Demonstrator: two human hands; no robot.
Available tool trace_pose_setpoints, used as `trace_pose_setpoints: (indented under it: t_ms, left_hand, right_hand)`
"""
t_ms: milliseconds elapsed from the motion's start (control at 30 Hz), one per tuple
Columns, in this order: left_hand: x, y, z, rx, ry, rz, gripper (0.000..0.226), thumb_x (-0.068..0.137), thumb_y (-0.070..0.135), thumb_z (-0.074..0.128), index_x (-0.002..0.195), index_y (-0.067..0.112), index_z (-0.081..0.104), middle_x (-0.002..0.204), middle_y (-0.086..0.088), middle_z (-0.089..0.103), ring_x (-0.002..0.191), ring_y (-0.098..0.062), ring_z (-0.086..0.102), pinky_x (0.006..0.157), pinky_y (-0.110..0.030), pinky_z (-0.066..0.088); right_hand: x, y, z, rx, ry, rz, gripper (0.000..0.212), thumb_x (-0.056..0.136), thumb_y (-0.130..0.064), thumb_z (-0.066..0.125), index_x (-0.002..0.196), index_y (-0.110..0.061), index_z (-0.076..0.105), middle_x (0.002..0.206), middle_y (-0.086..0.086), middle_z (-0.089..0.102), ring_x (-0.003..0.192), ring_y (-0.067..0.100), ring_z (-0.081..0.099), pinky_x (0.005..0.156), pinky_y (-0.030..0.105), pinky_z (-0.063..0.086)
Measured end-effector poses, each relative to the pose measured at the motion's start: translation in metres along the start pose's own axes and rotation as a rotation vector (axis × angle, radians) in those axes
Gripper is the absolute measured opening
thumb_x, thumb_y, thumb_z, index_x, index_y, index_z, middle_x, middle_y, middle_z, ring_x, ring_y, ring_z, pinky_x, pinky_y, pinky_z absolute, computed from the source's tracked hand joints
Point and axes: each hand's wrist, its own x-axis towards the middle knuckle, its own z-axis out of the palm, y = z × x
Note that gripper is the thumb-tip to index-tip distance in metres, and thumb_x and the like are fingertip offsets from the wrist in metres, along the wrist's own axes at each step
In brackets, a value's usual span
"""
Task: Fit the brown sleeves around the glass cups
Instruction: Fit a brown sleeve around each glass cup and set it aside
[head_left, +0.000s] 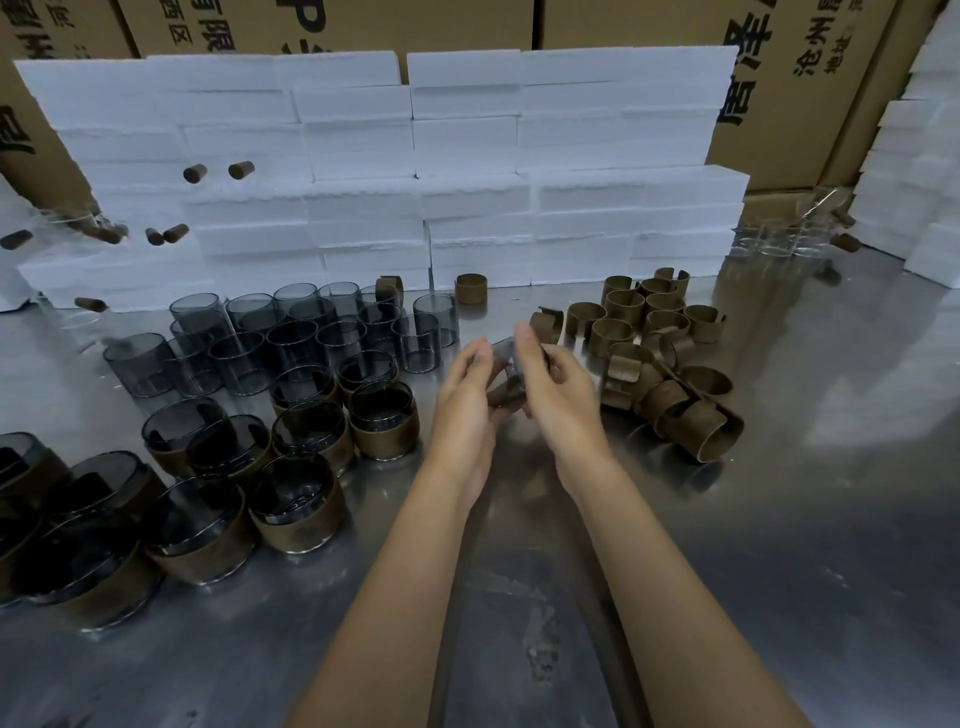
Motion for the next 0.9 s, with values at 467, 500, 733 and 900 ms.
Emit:
trace_pose_setpoints:
  t_ms: [467,500,733,900]
  left_hand:
    - [0.013,0.004,-0.016,-0.123,0.022,-0.060,0.039,0.095,0.026,0.072,0.129,0.008,0.063,0.113,-0.015,0.069,0.091,-0.022,0.071,0.075,-0.036,0.061]
    - [0.015,0.003,-0.017,-0.138,0.039,-0.065,0.038,0.095,0.026,0.072,0.128,0.010,0.063,0.114,-0.015,0.069,0.089,-0.022,0.072,0.073,-0.034,0.061]
    - [0.023,0.000,-0.017,-0.187,0.111,-0.040,0.044,0.092,0.022,0.076,0.131,0.013,0.060,0.116,-0.007,0.067,0.091,-0.016,0.072,0.069,-0.028,0.061]
    - [0.025,-0.001,-0.016,-0.160,0.154,0.037,0.039,0.092,0.024,0.076,0.130,0.021,0.065,0.110,0.003,0.069,0.086,-0.003,0.073,0.074,-0.028,0.060]
  right_hand:
    - [0.012,0.012,0.012,-0.177,0.234,-0.143,0.033,0.106,-0.028,0.051,0.093,-0.008,0.074,0.083,0.009,0.073,0.083,0.029,0.069,0.079,0.036,0.054]
    - [0.019,0.011,0.013,-0.168,0.267,-0.093,0.030,0.106,-0.024,0.049,0.101,-0.010,0.075,0.095,0.010,0.074,0.092,0.032,0.070,0.087,0.038,0.054]
    - [0.080,0.012,0.013,-0.480,0.158,0.062,0.037,0.099,-0.020,0.048,0.127,-0.022,0.072,0.158,0.002,0.042,0.146,0.029,0.032,0.117,0.036,0.027]
    - [0.085,0.014,0.023,-0.527,0.194,0.136,0.037,0.097,-0.029,0.047,0.120,-0.034,0.075,0.143,0.008,0.054,0.135,0.034,0.039,0.114,0.038,0.031]
